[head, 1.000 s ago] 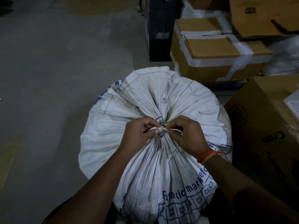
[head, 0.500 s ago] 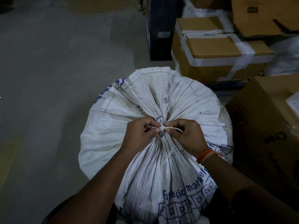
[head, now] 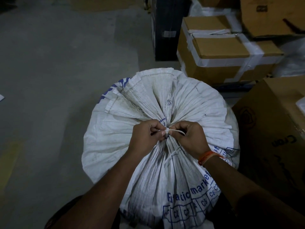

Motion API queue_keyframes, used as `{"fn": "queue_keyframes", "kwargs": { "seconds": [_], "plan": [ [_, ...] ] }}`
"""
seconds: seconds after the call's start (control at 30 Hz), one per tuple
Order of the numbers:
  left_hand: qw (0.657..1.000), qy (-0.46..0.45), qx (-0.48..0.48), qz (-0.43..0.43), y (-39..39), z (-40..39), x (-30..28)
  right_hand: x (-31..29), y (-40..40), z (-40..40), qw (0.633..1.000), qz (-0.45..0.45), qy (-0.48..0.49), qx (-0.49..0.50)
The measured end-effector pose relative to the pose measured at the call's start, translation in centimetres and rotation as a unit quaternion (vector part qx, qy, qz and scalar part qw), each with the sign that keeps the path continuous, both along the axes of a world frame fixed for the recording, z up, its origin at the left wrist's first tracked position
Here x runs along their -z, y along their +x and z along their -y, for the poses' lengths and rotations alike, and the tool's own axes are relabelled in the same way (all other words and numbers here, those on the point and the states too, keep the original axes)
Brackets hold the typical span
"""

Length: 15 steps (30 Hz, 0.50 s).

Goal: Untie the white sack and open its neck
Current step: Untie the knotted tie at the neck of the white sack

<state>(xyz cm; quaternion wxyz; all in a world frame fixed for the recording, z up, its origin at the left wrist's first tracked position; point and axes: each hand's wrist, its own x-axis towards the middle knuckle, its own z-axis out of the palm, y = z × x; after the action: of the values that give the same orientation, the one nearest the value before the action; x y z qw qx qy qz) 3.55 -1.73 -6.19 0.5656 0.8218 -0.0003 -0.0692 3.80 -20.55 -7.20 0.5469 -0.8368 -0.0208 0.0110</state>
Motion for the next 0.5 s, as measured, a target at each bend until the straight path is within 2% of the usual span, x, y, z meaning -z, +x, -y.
{"fn": "queue_keyframes", "kwargs": {
  "seconds": [0.5],
  "plan": [
    [1.000, -0.004, 0.017, -0.008, 0.70, -0.58, -0.01, -0.50, 0.25, 0.61, 1.000, 0.005, -0.011, -0.029]
  ]
}}
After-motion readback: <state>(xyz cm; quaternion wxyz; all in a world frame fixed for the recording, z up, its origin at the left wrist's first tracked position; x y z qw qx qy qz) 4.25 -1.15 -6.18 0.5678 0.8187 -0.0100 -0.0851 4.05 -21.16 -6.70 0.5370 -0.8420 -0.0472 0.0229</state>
